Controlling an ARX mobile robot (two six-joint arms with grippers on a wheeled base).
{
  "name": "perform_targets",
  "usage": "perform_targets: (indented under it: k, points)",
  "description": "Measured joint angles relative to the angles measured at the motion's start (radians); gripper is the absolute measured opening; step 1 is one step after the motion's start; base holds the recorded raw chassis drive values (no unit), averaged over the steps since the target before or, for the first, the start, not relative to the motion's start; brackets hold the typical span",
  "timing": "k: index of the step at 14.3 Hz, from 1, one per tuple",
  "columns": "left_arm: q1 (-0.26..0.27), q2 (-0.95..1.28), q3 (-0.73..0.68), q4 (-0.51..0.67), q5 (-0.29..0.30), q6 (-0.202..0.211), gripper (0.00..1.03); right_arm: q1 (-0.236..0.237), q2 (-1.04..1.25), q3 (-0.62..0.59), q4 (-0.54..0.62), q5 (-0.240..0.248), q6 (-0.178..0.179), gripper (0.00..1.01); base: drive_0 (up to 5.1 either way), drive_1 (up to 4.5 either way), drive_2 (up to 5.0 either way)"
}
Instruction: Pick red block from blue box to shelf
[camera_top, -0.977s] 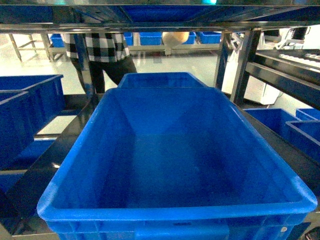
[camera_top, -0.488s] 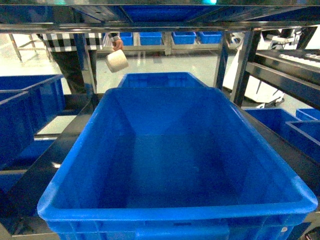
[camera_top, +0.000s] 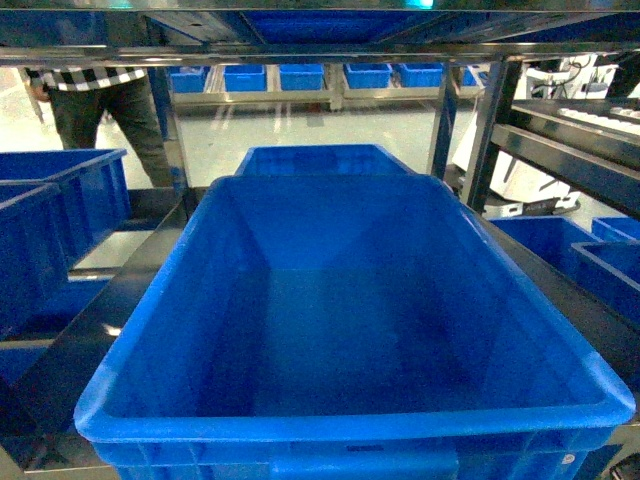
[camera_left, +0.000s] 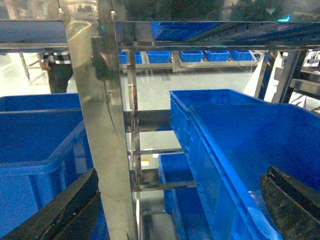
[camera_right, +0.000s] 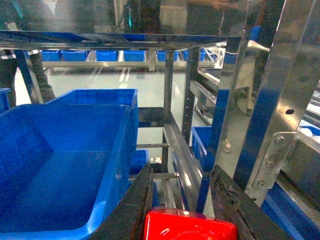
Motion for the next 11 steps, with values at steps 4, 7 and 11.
perform_targets:
  k: [4, 7, 11]
  points:
    - [0.000, 0.000, 0.000, 0.000, 0.000, 0.000, 0.98, 0.000, 0.000, 0.000, 0.000, 0.000, 0.000, 0.28, 0.0, 0.00, 0.0]
    - [0.000, 0.000, 0.000, 0.000, 0.000, 0.000, 0.98, 0.101, 0.089, -0.010, -0.006, -0.022, 0.037, 0.28, 0.0, 0.00, 0.0]
    - [0.000, 0.000, 0.000, 0.000, 0.000, 0.000, 0.98, 0.347, 0.602, 0.005, 0.505, 0.026, 0.037, 0.28, 0.0, 0.00, 0.0]
